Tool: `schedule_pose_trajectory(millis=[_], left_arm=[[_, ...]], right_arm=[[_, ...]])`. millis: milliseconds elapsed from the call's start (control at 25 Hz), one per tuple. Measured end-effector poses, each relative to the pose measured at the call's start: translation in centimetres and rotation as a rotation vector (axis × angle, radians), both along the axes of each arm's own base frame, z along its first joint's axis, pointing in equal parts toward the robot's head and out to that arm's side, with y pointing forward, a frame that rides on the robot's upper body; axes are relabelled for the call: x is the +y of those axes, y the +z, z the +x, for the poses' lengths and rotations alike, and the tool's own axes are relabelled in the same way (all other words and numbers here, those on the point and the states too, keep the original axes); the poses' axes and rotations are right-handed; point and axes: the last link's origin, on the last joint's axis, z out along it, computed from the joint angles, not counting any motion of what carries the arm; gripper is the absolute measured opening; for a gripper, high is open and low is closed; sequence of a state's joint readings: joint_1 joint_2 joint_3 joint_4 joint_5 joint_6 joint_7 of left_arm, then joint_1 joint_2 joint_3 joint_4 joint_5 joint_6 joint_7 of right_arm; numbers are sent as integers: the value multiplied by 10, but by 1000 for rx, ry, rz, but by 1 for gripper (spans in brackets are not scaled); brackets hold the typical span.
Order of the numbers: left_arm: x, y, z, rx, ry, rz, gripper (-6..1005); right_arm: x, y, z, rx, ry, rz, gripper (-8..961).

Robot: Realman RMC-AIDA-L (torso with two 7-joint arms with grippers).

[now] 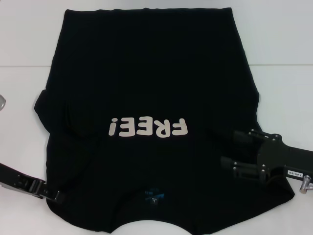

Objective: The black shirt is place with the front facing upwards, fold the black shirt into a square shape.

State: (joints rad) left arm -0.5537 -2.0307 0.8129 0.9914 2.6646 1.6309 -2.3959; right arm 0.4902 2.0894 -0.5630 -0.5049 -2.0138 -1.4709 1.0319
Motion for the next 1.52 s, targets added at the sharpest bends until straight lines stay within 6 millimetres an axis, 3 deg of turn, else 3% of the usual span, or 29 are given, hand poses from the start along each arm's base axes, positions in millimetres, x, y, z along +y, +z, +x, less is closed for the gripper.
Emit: schedule_pose_trajectory(millis=[240, 640, 920, 1040, 1240, 1360, 1400, 1520], left_arm=[[1, -1, 1, 1, -14, -6, 696], [1, -2, 1, 4, -27, -11, 223], [0, -1, 1, -1, -30, -15, 34], [0, 0, 1, -7, -34, -13, 34], [-2, 2, 0, -6, -21, -16, 35], [-2, 3, 1, -6, -18, -25, 35], [-2, 3, 1, -7, -15, -26, 35], [-2, 5, 1, -6, 0, -27, 35]], right_arm=[[2, 2, 0, 2, -2, 8, 855], [3, 4, -1, 12, -7, 18, 855], [6, 11, 2, 41, -61, 18, 854], [12, 28, 5, 67, -157, -3, 854], [27, 81, 7, 69, -383, -82, 854], [42, 119, 1, -46, -596, -170, 853], [42, 119, 1, -46, -596, -170, 853], [54, 138, -3, -169, -811, -207, 853]])
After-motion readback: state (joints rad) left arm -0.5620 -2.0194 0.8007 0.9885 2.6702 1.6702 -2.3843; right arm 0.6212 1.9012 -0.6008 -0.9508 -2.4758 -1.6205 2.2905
